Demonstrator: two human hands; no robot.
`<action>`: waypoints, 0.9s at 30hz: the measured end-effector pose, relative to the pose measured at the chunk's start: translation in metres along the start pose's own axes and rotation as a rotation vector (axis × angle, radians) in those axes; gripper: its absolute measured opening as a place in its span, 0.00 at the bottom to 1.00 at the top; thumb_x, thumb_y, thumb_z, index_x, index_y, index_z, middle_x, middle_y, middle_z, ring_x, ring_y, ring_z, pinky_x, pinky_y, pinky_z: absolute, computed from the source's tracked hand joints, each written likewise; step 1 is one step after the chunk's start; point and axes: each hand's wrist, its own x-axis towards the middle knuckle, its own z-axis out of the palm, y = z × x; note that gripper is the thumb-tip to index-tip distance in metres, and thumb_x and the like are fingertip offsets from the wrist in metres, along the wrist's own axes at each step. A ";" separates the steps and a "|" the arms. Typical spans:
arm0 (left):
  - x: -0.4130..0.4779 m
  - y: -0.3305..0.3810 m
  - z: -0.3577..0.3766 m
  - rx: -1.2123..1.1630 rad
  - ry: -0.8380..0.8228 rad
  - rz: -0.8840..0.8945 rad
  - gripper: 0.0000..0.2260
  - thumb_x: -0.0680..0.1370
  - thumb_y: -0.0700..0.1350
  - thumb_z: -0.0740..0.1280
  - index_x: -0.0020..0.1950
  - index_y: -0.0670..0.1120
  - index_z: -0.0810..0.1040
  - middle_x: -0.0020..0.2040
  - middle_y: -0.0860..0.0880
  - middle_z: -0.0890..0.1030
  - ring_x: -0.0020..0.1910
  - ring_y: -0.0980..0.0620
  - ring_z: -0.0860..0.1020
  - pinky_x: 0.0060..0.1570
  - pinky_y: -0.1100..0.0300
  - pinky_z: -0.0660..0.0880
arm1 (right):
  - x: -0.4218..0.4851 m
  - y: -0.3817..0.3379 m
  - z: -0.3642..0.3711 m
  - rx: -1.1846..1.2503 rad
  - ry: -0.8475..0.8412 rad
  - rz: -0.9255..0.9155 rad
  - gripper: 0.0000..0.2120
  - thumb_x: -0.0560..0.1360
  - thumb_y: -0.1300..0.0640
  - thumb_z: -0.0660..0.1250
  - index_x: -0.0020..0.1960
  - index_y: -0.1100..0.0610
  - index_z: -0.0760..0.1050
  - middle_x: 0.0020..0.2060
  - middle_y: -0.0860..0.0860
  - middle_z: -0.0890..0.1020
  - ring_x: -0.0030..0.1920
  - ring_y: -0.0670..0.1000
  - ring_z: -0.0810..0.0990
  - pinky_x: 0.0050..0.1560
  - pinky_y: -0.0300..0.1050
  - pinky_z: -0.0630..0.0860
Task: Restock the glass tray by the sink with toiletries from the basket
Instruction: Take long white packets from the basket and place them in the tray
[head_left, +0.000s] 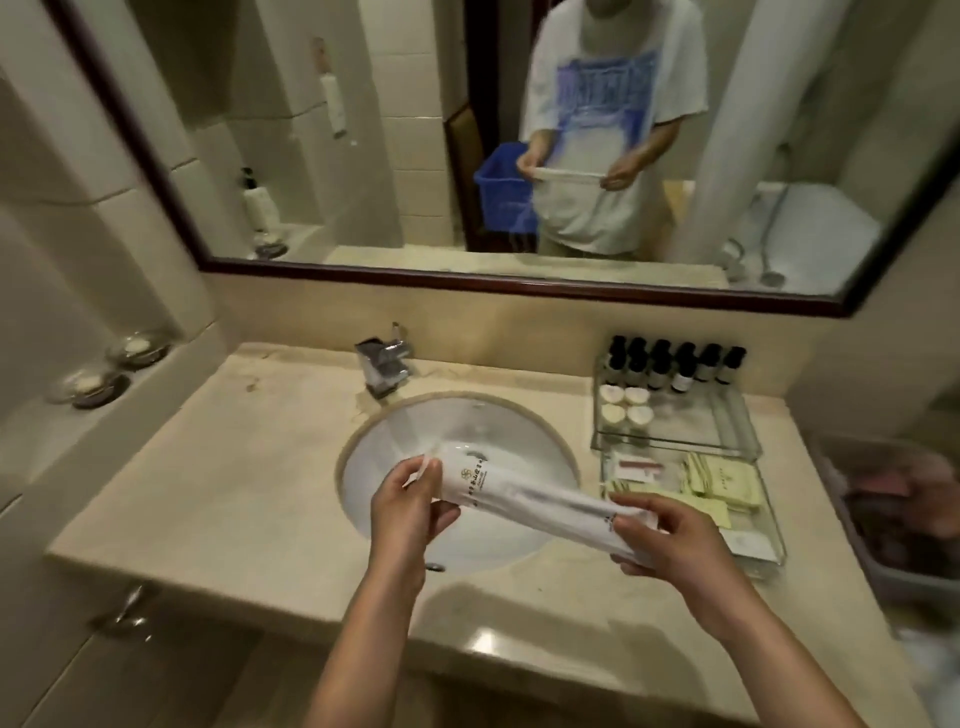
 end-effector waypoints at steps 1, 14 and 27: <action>0.005 -0.002 0.010 0.024 -0.024 -0.013 0.05 0.79 0.42 0.64 0.52 0.43 0.77 0.42 0.45 0.80 0.39 0.45 0.77 0.34 0.63 0.80 | 0.003 0.004 -0.006 0.040 0.068 -0.002 0.08 0.74 0.63 0.68 0.51 0.54 0.80 0.51 0.56 0.79 0.45 0.56 0.82 0.36 0.43 0.80; 0.007 -0.079 0.123 0.093 -0.070 -0.148 0.02 0.78 0.38 0.64 0.46 0.41 0.75 0.43 0.41 0.79 0.39 0.46 0.79 0.42 0.61 0.80 | 0.035 0.055 -0.097 0.400 0.621 0.167 0.06 0.75 0.67 0.65 0.42 0.58 0.76 0.41 0.54 0.78 0.44 0.53 0.75 0.46 0.45 0.72; 0.035 -0.162 0.192 0.236 -0.024 -0.394 0.05 0.75 0.33 0.66 0.51 0.36 0.73 0.42 0.37 0.78 0.37 0.45 0.77 0.30 0.64 0.79 | 0.127 0.103 -0.201 0.226 0.621 0.370 0.09 0.71 0.71 0.67 0.39 0.58 0.77 0.39 0.54 0.80 0.46 0.55 0.77 0.50 0.47 0.74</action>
